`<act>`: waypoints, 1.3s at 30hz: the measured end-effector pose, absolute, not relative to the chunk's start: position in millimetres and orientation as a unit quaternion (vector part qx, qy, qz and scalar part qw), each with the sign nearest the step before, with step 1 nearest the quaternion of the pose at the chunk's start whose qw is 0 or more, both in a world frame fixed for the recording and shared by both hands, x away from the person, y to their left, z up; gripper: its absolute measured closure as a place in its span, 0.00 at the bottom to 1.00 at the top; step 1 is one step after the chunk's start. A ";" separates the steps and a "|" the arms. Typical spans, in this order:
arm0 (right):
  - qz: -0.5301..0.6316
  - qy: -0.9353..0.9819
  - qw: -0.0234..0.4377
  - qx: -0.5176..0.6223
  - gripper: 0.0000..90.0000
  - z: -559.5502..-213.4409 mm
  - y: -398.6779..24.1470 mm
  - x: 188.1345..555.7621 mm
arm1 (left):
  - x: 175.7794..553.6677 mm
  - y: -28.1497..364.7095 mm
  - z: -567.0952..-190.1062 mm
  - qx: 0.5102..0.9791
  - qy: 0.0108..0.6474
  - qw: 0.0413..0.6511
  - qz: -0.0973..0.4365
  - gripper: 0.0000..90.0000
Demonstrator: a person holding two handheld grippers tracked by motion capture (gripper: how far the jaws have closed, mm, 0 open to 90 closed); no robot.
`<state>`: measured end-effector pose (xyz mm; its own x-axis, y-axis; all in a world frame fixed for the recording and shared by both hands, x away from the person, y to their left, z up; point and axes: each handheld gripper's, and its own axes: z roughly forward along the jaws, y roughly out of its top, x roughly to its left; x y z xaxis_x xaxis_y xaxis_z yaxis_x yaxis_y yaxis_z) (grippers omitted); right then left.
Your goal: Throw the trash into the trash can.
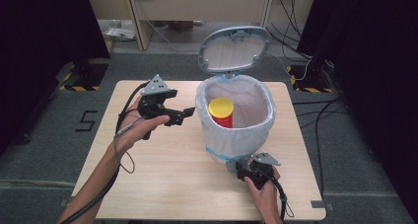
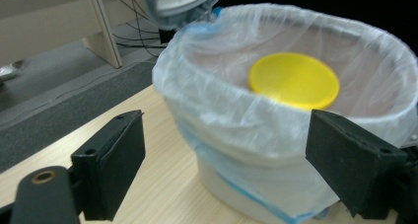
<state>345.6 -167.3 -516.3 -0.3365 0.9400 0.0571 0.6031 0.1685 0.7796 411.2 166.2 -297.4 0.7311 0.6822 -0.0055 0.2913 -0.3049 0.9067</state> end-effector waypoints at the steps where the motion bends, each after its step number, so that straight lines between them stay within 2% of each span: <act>1: 0.369 0.729 0.228 0.529 0.27 -516.3 -167.3 345.6 | 411.2 166.2 -297.4 0.784 0.310 0.501 0.195 0.16; 12: 0.368 0.730 0.228 0.529 0.27 -516.1 -167.2 345.5 | 406.0 194.0 -330.9 0.774 0.339 0.492 0.207 0.16; 24: 0.369 0.729 0.228 0.530 0.27 -516.1 -167.0 345.5 | 397.6 206.7 -364.8 0.769 0.352 0.499 0.190 0.16; 39: 0.369 0.729 0.228 0.530 0.27 -516.1 -166.8 345.3 | 376.5 219.0 -409.6 0.776 0.358 0.481 0.198 0.16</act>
<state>345.3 -166.8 -516.1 -0.3346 0.9406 0.0578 0.6040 0.1670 0.7793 376.5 219.0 -409.6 0.6659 0.7451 -0.0371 0.3652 -0.2822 0.8871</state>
